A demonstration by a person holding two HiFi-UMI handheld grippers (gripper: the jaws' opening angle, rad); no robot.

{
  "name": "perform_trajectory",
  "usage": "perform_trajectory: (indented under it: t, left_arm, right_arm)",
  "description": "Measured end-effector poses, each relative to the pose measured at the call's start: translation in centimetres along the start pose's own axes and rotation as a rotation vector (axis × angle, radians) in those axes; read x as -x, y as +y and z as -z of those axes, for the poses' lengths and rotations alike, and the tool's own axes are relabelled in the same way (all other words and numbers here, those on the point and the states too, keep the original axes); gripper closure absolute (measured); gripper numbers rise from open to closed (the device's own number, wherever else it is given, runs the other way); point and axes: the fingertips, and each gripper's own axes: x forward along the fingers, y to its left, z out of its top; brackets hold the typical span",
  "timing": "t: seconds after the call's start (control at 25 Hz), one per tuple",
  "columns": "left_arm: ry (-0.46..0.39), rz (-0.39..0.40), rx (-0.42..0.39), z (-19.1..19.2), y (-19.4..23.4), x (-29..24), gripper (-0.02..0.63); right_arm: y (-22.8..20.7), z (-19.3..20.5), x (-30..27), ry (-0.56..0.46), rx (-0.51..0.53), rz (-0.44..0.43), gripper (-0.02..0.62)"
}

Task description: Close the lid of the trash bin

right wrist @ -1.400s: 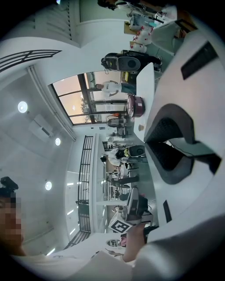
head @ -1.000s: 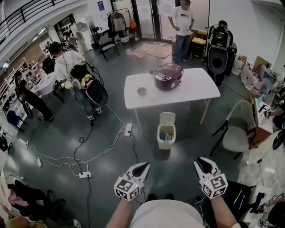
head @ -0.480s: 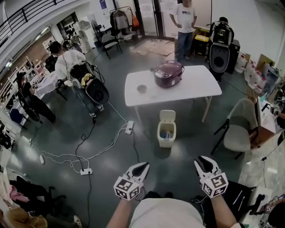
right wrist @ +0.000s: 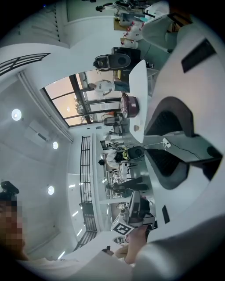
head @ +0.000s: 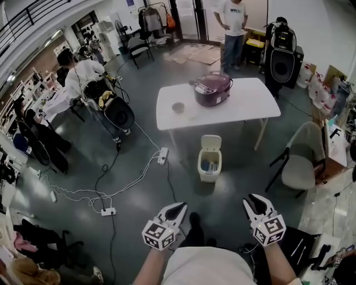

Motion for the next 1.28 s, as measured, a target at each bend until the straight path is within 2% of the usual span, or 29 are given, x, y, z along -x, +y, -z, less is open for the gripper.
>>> perform_trajectory:
  t: [0.28,0.44,0.84,1.08,1.28]
  left_arm:
    - [0.016,0.019,0.022,-0.4,4.8,-3.2,0.592]
    - [0.026,0.025,0.014,-1.5,8.7,-5.7,0.592]
    - [0.048,0.098,0.007,-4.2,18.0,-11.6,0.592]
    - [0.064,0.141,0.002,-5.3,21.8,-14.6,0.592]
    - [0.082,0.163,0.018,-5.3,23.1,-17.0,0.592]
  right_arm:
    - [-2.3,0.9,-5.3,0.053,-0.039,0.032,0.483]
    - [-3.5,0.1,-9.5,0.075,-0.034,0.036,0.483]
    - [-5.4,-1.3,-19.6,0.133,-0.026,0.08,0.483]
    - [-7.2,-1.3,-23.4,0.168,-0.03,0.13,0.482]
    - [-8.6,-1.0,-24.9,0.187,-0.051,0.151,0.482]
